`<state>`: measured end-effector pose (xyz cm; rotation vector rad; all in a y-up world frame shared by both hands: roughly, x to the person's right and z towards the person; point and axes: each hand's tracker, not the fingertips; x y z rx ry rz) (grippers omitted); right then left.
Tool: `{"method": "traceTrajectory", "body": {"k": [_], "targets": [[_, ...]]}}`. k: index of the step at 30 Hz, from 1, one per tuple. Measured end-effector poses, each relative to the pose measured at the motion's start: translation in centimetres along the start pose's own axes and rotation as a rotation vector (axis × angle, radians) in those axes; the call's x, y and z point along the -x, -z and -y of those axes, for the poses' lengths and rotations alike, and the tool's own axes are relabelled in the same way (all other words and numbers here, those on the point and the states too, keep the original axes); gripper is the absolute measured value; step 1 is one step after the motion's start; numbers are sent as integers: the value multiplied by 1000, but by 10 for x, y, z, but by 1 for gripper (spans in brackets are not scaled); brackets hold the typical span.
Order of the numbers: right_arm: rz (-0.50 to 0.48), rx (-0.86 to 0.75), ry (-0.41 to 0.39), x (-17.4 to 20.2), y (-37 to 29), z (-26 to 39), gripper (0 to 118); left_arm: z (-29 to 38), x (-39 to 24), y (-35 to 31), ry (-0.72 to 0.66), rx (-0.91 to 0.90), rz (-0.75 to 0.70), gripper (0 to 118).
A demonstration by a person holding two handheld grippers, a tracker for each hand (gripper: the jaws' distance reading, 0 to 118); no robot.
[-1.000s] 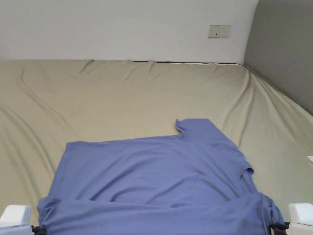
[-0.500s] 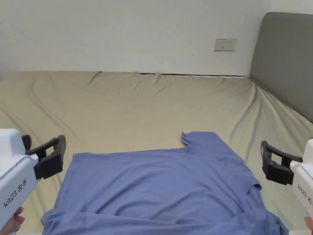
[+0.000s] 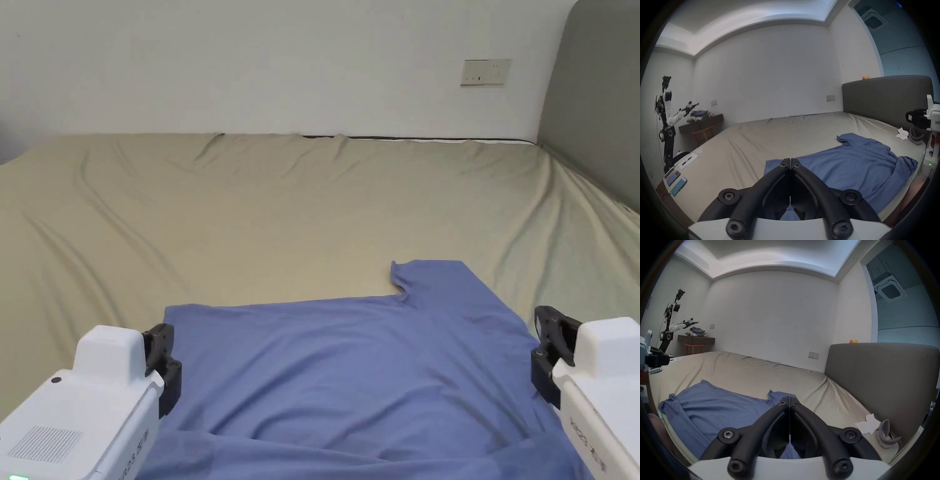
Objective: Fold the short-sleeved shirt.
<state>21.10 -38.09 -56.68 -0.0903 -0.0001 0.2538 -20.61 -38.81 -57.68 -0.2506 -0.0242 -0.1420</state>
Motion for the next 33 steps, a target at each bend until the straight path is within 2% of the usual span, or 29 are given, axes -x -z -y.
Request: {"method": "traceTrajectory", "body": {"k": [3, 6, 8, 9, 10, 11, 12, 13, 14, 17, 20, 24, 25, 26, 27, 29, 30, 31, 32, 33], "targets": [[-31, 16, 23, 1, -2, 2, 0, 1, 9, 21, 18, 74, -3, 0], [-72, 52, 30, 1, 0, 9, 0, -3, 28, 64, -116, 225, -15, 0], [-101, 72, 36, 2, 3, 13, 0, -6, 36, 111, -74, 352, 34, 0], [-111, 80, 40, 3, 5, 13, 0, -6, 40, 131, -59, 373, 40, 7], [-126, 88, 51, 4, 7, 15, 0, -5, 48, 158, -69, 358, 33, 24], [-137, 91, 57, 4, 9, 16, 0, -3, 55, 186, -73, 385, 34, 52], [-147, 99, 59, 4, 10, 17, 0, -3, 58, 210, -74, 437, 34, 86], [-161, 124, 64, 6, 13, 20, 0, -1, 65, 237, -89, 485, 7, 101], [-158, 125, 53, 7, 15, 22, 0, 2, 70, 260, -101, 492, -23, 102], [-167, 165, 48, 11, 23, 27, 0, 13, 76, 313, -71, 540, -92, 85], [-169, 198, 55, 12, 30, 31, 0, 26, 78, 342, -130, 578, -72, 74], [-167, 237, 72, 7, 37, 39, 0, 44, 64, 347, -172, 660, -2, 27], [-170, 248, 75, 5, 39, 40, 0, 42, 58, 339, -118, 583, -1, 18], [-172, 257, 73, 4, 41, 42, 1, 40, 55, 338, -78, 584, 31, 6], [-177, 274, 66, 2, 44, 44, 0, 40, 53, 336, -79, 615, 68, 2], [-176, 307, 73, -6, 54, 47, 1, 35, 54, 327, -81, 597, 51, 1], [-187, 278, 52, -13, 63, 44, 1, 33, 55, 323, -80, 578, 59, 1], [-229, 411, 119, -19, 78, 52, 2, 28, 57, 318, -90, 550, 68, 1], [-196, 440, 87, -26, 94, 53, 7, 23, 61, 313, -102, 518, 67, 1], [-159, 368, -40, -30, 115, 44, 21, 19, 63, 308, -110, 506, 74, 1]]}}
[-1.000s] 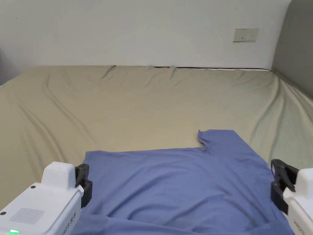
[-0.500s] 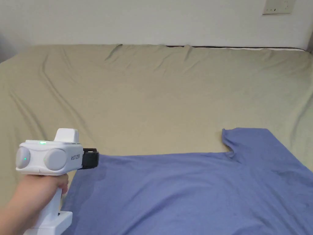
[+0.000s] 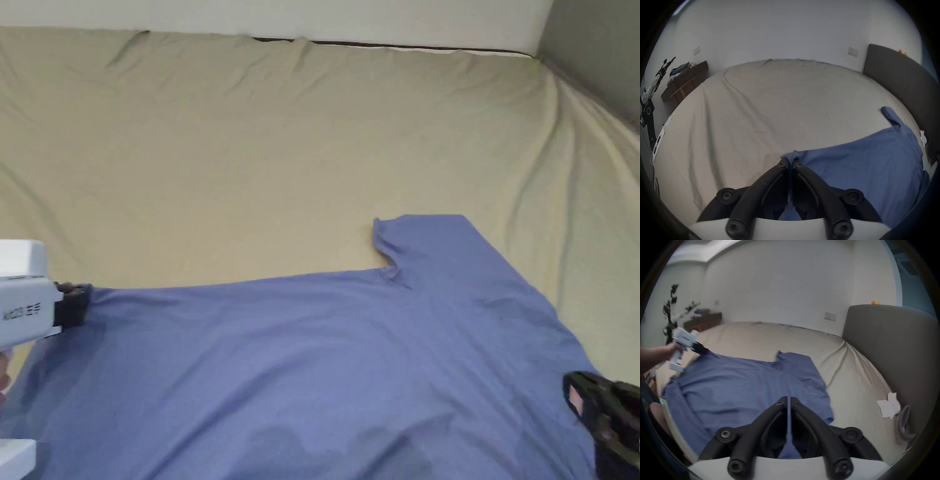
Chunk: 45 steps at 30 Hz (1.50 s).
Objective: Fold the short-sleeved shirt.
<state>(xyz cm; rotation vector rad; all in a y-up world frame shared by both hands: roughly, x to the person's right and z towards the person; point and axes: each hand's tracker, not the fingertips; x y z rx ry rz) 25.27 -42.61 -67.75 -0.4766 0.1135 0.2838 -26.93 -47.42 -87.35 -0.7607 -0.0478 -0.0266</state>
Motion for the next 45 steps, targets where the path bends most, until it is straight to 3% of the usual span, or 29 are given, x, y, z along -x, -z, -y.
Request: {"method": "traceTrajectory", "body": {"k": [1, 2, 3, 7, 9, 12, 13, 14, 16, 17, 18, 19, 20, 22, 23, 27, 34, 39, 45], "targets": [[3, 56, 0, -11, 21, -6, 44, -1, 0, -7, 2, -18, 8, 1], [-5, 163, 98, -28, 47, -6, 76, -1, 0, -13, 6, -41, 13, 1], [-21, 216, 137, -41, 72, -10, 96, -1, 2, -16, 10, -56, 18, 1], [50, 260, 268, -83, 157, -19, 104, 5, -1, -18, 44, -49, 24, 1], [49, 301, 304, -96, 195, -15, 104, 8, -2, -16, 46, -38, 19, 1], [25, 359, 436, -100, 223, -7, 103, 12, -5, -13, 58, -13, 18, 1], [10, 366, 442, -99, 227, -5, 102, 12, -6, -13, 67, -9, 15, 1], [-4, 360, 426, -98, 230, -3, 91, 13, -6, -13, 73, -6, 15, 1], [7, 368, 337, -90, 230, -4, 53, 12, -3, -9, 81, 5, 15, 1], [52, 360, 318, -87, 224, -5, 42, 12, -3, -9, 83, 7, 13, 1], [17, 342, 350, -89, 219, -6, 27, 11, -2, -9, 85, 6, 10, 1], [-79, 321, 425, -93, 216, -7, 3, 10, -1, -9, 83, 5, 10, 1], [-62, 327, 446, -98, 219, -8, 4, 9, 0, -11, 76, 2, 9, 1], [13, 321, 377, -97, 210, -19, 4, 7, 1, -20, 57, -13, 7, 1], [-22, 289, 349, -98, 202, -27, 4, 5, 1, -27, 49, -27, 8, 1], [-44, 197, 393, -106, 153, -53, 4, -2, 10, -69, 15, -62, 29, 1], [-77, 105, 335, -101, 9, -65, 4, 17, 41, -161, -63, -110, 88, 0], [-107, 139, 277, -79, -80, -24, 4, 70, 50, -204, -55, -94, 121, 0], [-85, 301, 217, -51, -108, 62, 4, 145, 48, -218, -52, 10, 147, 0]]}}
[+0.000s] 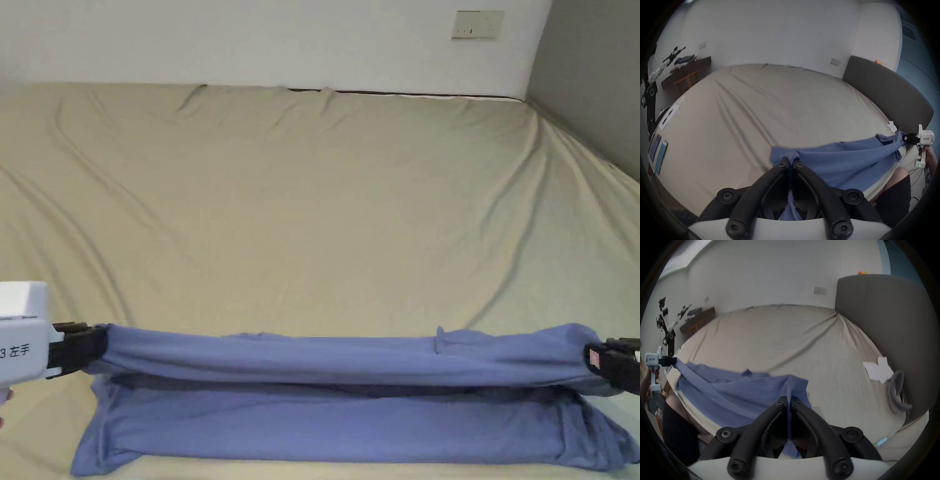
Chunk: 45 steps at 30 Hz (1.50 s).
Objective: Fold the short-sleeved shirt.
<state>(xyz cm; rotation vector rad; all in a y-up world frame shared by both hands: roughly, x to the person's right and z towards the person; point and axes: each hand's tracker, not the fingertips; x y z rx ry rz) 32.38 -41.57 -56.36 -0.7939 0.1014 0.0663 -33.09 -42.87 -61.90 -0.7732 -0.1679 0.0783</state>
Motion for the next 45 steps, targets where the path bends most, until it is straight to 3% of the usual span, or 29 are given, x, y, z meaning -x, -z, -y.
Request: {"method": "traceTrajectory", "body": {"k": [2, 8, 12, 16, 17, 18, 21, 22, 23, 28, 29, 31, 32, 33, 34, 35, 36, 39, 41, 42, 44, 45], "targets": [[-4, 1, 20, 2, 3, 22, 4, 19, -2, -3, 1, 5, 5, 0], [70, 58, -43, -3, 30, 64, 4, 65, -15, 3, 91, 135, -49, 0], [70, 86, 85, -13, 42, 77, 4, 82, -18, 13, 133, 175, -99, 0], [114, 69, 3, -5, 42, 77, 5, 85, -24, 14, 136, 146, -118, 5], [121, 69, -7, -4, 42, 76, 12, 85, -25, 14, 138, 138, -126, 22], [135, 67, -13, -4, 40, 75, 33, 84, -26, 12, 152, 131, -150, 43], [270, 73, 20, -3, 25, 69, 63, 74, -25, 0, 175, 120, -269, 65], [286, 33, 40, -5, 17, 64, 89, 67, -26, -8, 153, 99, -307, 79], [285, -47, 55, -3, 6, 57, 103, 58, -28, -18, 123, 27, -311, 84], [317, -453, 27, 36, -50, 1, 103, 4, -66, -86, 13, -388, -272, 82], [329, -536, 36, 46, -59, -7, 103, -1, -78, -97, 27, -456, -260, 73], [387, -677, 14, 79, -79, -25, 102, -11, -104, -113, 17, -594, -246, 46], [415, -786, -65, 90, -87, -31, 95, -12, -114, -117, 21, -651, -226, 25], [375, -825, -38, 98, -87, -30, 81, -12, -125, -120, 38, -703, -213, 14], [354, -864, -40, 105, -87, -29, 56, -10, -129, -116, 62, -724, -222, 9], [340, -887, -53, 113, -83, -29, 18, -7, -135, -114, 78, -739, -230, 3], [328, -877, -58, 119, -79, -26, 6, -1, -140, -112, 93, -738, -223, 0], [223, -801, -52, 122, -65, -19, 3, 19, -149, -99, 196, -720, -229, 0], [225, -716, -13, 123, -51, -19, 1, 25, -156, -87, 311, -644, -268, 0], [219, -729, -34, 123, -48, -19, 0, 28, -159, -80, 357, -618, -262, 0], [191, -683, -19, 122, -42, -18, 0, 31, -155, -75, 341, -617, -250, 0], [211, -720, -77, 125, -46, -19, 0, 30, -152, -73, 324, -586, -237, 0]]}}
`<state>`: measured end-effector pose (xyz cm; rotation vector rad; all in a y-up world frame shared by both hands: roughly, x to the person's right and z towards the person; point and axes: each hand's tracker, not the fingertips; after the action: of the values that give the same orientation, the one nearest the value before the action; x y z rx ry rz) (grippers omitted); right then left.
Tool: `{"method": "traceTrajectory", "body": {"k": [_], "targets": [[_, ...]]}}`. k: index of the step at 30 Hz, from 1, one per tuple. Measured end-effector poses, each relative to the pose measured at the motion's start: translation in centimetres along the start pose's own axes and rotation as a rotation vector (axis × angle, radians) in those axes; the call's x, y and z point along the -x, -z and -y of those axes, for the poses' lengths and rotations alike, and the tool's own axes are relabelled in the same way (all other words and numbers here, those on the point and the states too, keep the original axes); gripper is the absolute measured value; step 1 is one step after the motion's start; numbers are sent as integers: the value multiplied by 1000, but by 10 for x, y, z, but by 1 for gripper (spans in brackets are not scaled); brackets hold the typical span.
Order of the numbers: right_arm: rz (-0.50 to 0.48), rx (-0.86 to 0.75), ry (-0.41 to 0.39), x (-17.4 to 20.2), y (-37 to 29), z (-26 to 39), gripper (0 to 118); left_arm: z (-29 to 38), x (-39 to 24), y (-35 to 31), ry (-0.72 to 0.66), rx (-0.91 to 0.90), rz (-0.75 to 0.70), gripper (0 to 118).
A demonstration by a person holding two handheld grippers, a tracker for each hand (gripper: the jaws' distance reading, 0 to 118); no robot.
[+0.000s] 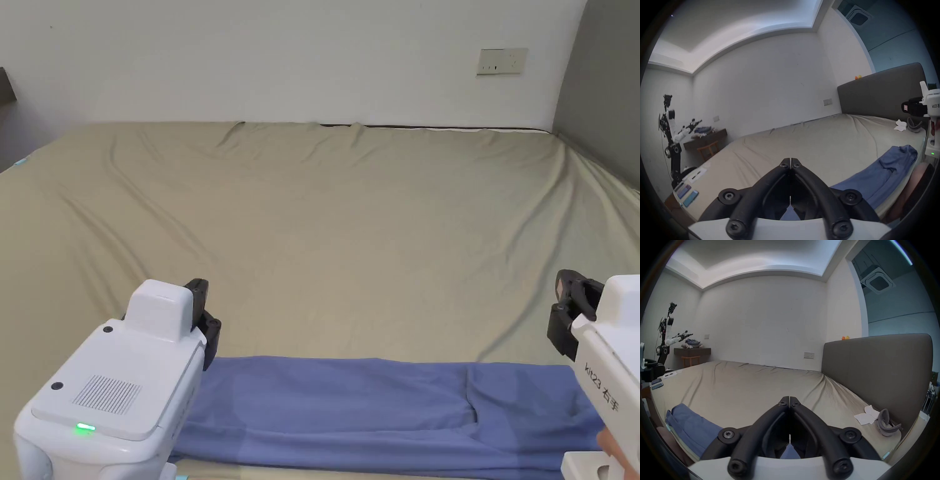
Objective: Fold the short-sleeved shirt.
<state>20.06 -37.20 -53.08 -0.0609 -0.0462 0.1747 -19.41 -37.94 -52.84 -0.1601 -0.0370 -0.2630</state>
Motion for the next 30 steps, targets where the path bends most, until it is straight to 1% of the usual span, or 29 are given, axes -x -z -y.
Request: {"method": "traceTrajectory", "body": {"k": [1, 2, 3, 5, 6, 7, 9, 10, 12, 13, 14, 15, 16, 17, 18, 19, 21, 23, 24, 25, 26, 27, 28, 29, 30], "targets": [[-2, -29, -32, 1, -2, -3, 0, 1, 5, 2, -46, 15, -6, 0], [-21, 8, 11, 0, -2, 1, 0, 1, 12, 4, -99, 25, -2, 0], [-21, -2, -2, 1, -2, 0, 0, 2, 20, 8, -157, 62, 11, 0], [-49, 19, -2, 4, 0, 3, 0, 5, 34, 14, -245, 115, 35, 0], [-62, 32, -2, 5, 0, 6, 0, 8, 43, 19, -297, 167, 46, 0], [-74, 38, -21, 7, 1, 8, 0, 11, 51, 24, -371, 231, 60, 0], [-104, 53, -51, 10, 0, 10, 0, 17, 71, 31, -517, 307, 136, 0], [-108, 53, -61, 10, -1, 11, 0, 21, 82, 38, -562, 369, 193, 0], [-122, 60, -55, 9, -3, 11, 0, 35, 109, 47, -625, 408, 284, 0], [-126, 67, -47, 9, -3, 11, 0, 42, 123, 54, -623, 453, 314, 0], [-126, 74, -36, 8, -3, 12, 0, 52, 139, 64, -642, 519, 334, 8], [-128, 84, -25, 8, -3, 12, 0, 65, 155, 74, -698, 577, 363, 31], [-130, 93, -18, 8, -3, 13, 0, 80, 169, 85, -747, 636, 403, 69], [-128, 97, -15, 8, -3, 13, 0, 101, 185, 99, -791, 691, 431, 112], [-130, 102, -16, 10, -3, 13, 0, 117, 193, 106, -841, 746, 437, 118], [-135, 121, -4, 11, -2, 14, 0, 129, 203, 113, -909, 732, 454, 115], [-129, 127, -8, 13, -1, 16, 0, 157, 216, 125, -974, 751, 425, 115], [-123, 147, 2, 14, 1, 17, 0, 179, 218, 134, -1063, 772, 511, 115], [-123, 168, 15, 15, 2, 19, 0, 188, 215, 139, -1101, 796, 542, 115], [-120, 178, 20, 15, 4, 21, 0, 167, 181, 122, -1096, 808, 557, 114], [-119, 187, 21, 18, 4, 20, 0, 165, 168, 118, -1095, 800, 577, 113], [-117, 196, 24, 19, 5, 20, 0, 163, 162, 120, -1093, 721, 658, 111], [-115, 210, 29, 19, 7, 22, 0, 162, 155, 124, -1113, 706, 693, 103], [-116, 218, 34, 20, 8, 23, 0, 189, 156, 142, -1154, 720, 671, 80], [-115, 226, 38, 19, 9, 23, 0, 196, 151, 148, -1170, 734, 631, 50]]}}
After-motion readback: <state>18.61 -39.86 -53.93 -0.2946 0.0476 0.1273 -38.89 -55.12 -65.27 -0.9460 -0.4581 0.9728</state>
